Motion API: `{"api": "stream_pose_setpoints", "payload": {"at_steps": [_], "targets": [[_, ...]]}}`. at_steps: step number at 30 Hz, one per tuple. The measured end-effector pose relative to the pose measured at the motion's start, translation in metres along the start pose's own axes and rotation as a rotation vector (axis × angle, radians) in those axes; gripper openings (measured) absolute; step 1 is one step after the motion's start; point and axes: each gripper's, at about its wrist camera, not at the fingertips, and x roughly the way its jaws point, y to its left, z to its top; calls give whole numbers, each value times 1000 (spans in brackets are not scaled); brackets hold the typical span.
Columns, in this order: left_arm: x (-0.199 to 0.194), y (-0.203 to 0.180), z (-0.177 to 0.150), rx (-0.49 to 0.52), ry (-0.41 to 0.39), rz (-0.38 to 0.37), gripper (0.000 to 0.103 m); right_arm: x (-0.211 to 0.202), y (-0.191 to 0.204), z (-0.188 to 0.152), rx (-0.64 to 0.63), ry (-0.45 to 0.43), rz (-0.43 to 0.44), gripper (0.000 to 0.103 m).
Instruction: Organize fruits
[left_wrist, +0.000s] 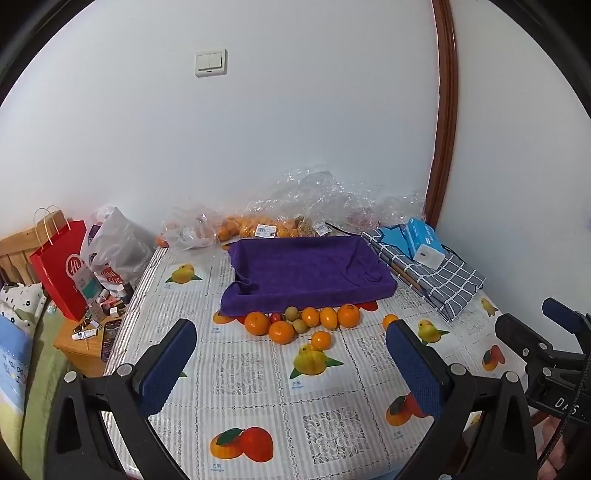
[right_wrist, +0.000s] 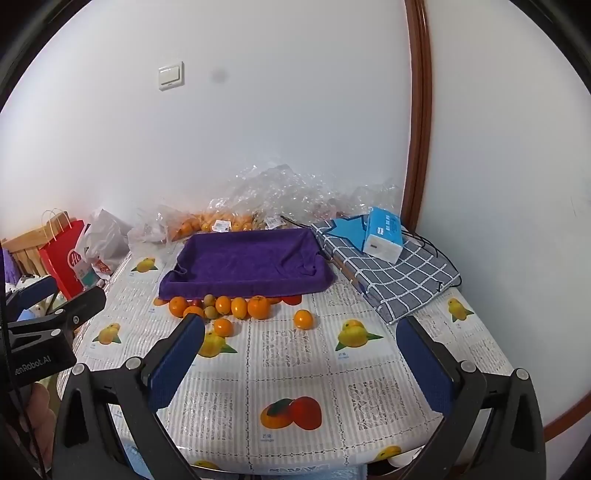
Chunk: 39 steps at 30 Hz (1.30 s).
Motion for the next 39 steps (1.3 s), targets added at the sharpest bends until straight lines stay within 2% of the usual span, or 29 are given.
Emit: {"api": "stream_pose_setpoints", "payload": {"at_steps": [39], "targets": [[-9, 14, 2, -40, -9, -2, 103, -1, 18, -5, -27, 6, 29, 102]]}}
